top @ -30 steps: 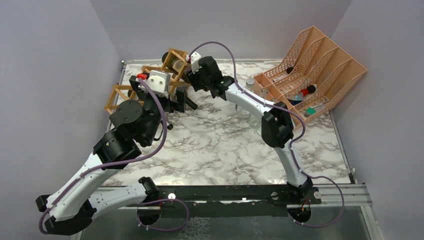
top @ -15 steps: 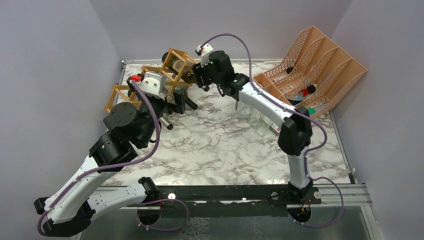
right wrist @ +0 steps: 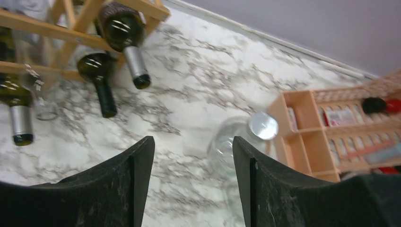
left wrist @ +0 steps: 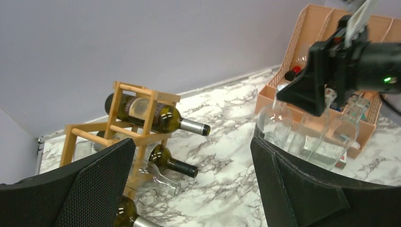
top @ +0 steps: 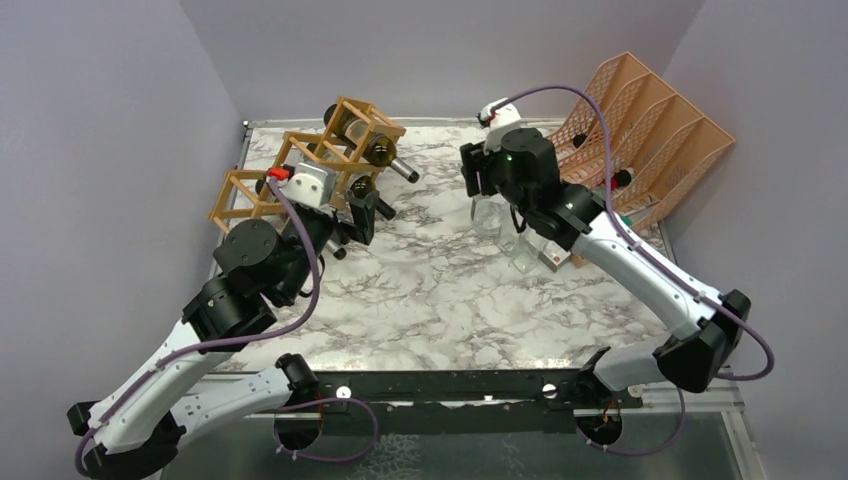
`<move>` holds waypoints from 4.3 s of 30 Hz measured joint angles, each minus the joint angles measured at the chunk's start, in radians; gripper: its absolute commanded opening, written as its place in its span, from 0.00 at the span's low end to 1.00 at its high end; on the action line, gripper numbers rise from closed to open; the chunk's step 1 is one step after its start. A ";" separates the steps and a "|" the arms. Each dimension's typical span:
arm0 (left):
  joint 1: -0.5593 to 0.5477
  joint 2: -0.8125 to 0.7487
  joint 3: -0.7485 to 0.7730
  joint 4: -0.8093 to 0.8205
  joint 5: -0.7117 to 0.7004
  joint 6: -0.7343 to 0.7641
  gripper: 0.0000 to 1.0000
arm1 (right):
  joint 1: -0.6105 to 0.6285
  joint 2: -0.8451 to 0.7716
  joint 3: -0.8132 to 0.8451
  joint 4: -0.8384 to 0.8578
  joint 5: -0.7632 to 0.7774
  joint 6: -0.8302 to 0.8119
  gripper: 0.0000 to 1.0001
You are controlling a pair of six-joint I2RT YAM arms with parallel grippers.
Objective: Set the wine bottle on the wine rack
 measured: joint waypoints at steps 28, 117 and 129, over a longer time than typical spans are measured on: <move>0.000 0.051 -0.135 0.030 0.151 -0.076 0.99 | -0.173 -0.283 -0.341 -0.266 0.229 0.134 0.40; -0.005 0.420 -0.520 0.738 0.532 0.900 0.00 | -0.185 -0.530 -0.100 -0.339 -0.478 0.117 0.76; -0.005 0.420 -0.473 0.739 0.642 1.259 0.00 | -0.185 -0.449 -0.077 -0.370 -0.606 -0.008 0.76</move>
